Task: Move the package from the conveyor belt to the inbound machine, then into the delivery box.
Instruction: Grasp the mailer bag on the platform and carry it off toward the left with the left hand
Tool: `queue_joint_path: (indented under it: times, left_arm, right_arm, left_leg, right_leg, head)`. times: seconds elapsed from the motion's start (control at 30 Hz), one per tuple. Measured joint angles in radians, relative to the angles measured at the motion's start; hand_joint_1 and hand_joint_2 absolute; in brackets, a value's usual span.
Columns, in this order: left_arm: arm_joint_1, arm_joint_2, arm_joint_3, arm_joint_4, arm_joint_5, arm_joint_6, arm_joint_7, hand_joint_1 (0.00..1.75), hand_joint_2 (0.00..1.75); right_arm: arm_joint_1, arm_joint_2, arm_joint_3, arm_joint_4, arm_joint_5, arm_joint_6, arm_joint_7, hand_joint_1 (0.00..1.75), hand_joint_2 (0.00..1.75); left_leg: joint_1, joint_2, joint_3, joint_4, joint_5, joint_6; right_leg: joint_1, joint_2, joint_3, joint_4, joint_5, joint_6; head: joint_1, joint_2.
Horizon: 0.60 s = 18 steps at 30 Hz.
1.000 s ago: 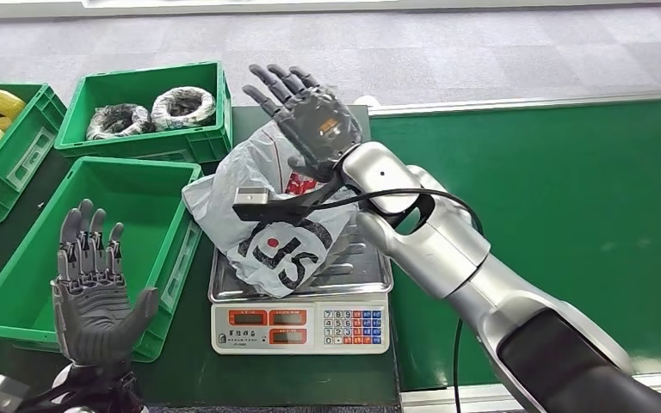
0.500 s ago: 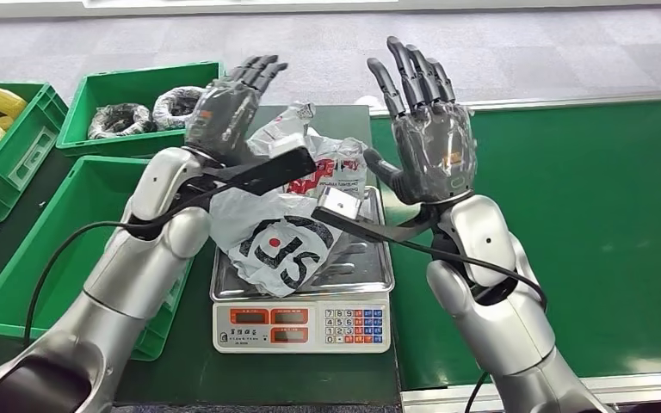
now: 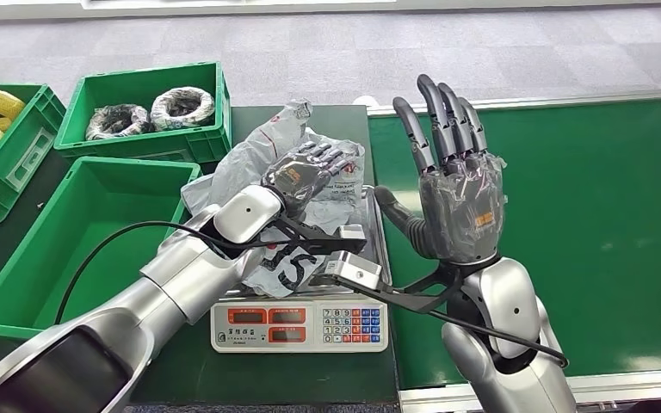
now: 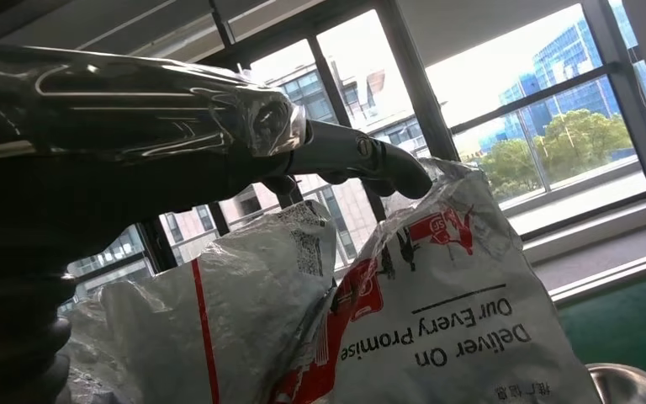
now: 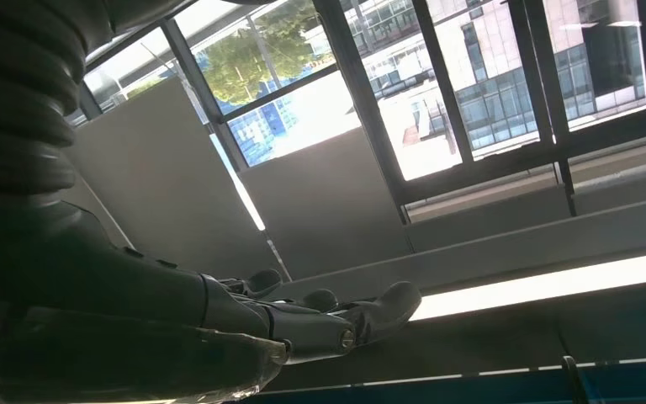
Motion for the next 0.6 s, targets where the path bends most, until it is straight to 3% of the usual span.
queue_joint_path:
  times: [0.37,0.4,0.53,0.6]
  left_arm:
    - [-0.006,0.0,-0.097,0.092,-0.073,0.012,-0.011,0.01,1.75]
    - [-0.007,0.001,-0.102,0.098,-0.073,0.016,-0.013,0.1,1.75]
    - [-0.009,0.0,-0.115,0.113,-0.072,0.019,-0.02,1.36,1.75]
    - [-0.01,0.0,-0.118,0.117,-0.07,0.022,-0.021,1.4,1.75]
  right_arm:
    - [0.052,-0.012,0.012,-0.041,0.035,-0.053,0.004,0.0,1.75]
    - [0.056,-0.013,0.012,-0.045,0.041,-0.056,0.008,0.0,1.75]
    - [0.069,-0.013,0.016,-0.055,0.056,-0.059,0.015,0.0,1.75]
    - [0.074,-0.013,0.018,-0.058,0.061,-0.062,0.015,0.0,1.75]
  left_leg:
    - [0.0,0.0,0.0,0.0,0.0,0.0]
    - [0.0,0.0,0.0,0.0,0.0,0.0]
    - [0.0,0.0,0.0,0.0,0.0,0.0]
    - [0.0,0.0,0.0,0.0,0.0,0.0]
  right_leg:
    - [0.0,0.0,0.0,0.0,0.0,0.0]
    - [0.0,0.0,0.0,0.0,0.0,0.0]
    - [0.0,0.0,0.0,0.0,0.0,0.0]
    - [0.0,0.0,0.0,0.0,0.0,0.0]
  head:
    - [0.0,0.0]
    - [0.0,0.0]
    - [0.0,0.0]
    - [0.0,0.0]
